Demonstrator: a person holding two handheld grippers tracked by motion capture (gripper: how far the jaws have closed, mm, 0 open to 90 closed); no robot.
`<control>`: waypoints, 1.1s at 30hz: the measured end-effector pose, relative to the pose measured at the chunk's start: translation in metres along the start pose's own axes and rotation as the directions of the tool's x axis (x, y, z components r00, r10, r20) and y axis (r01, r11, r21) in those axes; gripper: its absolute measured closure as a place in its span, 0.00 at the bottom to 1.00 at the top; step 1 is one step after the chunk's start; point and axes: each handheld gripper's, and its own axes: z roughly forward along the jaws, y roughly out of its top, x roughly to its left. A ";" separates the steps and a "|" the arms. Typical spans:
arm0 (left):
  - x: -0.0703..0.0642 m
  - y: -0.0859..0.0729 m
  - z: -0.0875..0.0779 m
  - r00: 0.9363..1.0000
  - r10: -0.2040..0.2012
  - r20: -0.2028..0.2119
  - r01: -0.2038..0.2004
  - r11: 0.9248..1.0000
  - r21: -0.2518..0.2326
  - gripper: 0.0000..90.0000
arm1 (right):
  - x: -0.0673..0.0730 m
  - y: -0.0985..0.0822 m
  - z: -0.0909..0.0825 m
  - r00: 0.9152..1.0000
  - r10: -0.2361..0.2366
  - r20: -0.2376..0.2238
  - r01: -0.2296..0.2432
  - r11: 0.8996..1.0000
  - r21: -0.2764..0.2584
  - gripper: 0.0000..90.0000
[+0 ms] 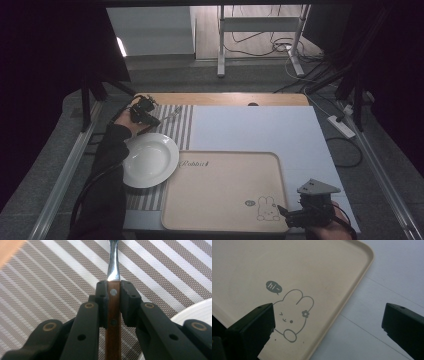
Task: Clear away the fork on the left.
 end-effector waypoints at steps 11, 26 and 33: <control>-0.013 -0.003 -0.022 1.000 -0.006 0.024 0.007 1.000 -0.022 0.86 | 0.000 0.000 -0.001 1.000 0.001 0.006 -0.001 1.000 -0.003 0.00; -0.049 -0.023 -0.034 0.998 -0.019 0.066 0.022 0.999 -0.042 0.86 | 0.001 0.000 -0.001 1.000 -0.003 0.009 0.003 1.000 -0.012 0.00; -0.066 -0.035 -0.038 0.996 -0.023 0.083 0.028 0.998 -0.053 0.86 | 0.001 0.000 -0.001 1.000 -0.005 0.010 0.005 1.000 -0.010 0.00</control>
